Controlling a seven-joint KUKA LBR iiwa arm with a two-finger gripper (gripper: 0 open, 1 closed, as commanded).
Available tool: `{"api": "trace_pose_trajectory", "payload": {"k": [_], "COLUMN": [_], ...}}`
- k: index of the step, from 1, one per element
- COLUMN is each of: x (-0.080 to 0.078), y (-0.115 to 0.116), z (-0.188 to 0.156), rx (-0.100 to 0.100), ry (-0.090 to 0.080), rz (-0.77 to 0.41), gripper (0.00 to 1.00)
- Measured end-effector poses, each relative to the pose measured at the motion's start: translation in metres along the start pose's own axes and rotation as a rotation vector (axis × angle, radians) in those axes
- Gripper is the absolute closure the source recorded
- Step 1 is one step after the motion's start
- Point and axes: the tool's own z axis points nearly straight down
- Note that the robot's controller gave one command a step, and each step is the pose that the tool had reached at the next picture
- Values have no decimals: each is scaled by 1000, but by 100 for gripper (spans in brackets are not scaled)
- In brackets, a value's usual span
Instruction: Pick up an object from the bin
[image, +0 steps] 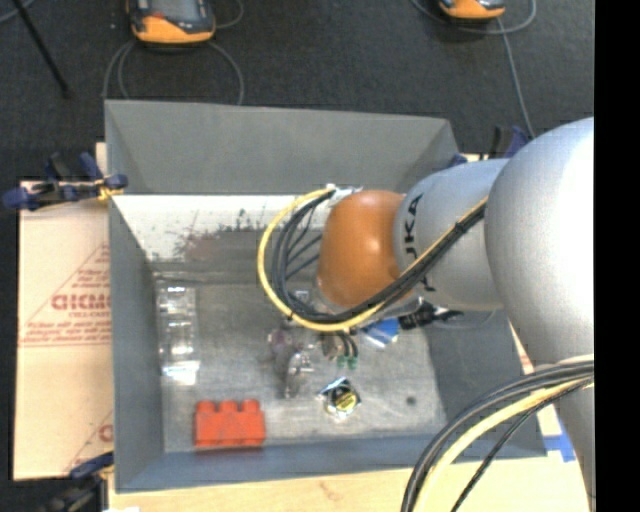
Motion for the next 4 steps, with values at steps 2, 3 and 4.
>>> {"api": "trace_pose_trajectory", "payload": {"k": [2,3,4], "x": [-4,-6,3], "y": [1,1,-11], "z": [-4,-5,-3], "rx": [1,1,-1], "ry": [0,-1,-11], "rz": [5,10,1], "gripper": [0,0,0]}}
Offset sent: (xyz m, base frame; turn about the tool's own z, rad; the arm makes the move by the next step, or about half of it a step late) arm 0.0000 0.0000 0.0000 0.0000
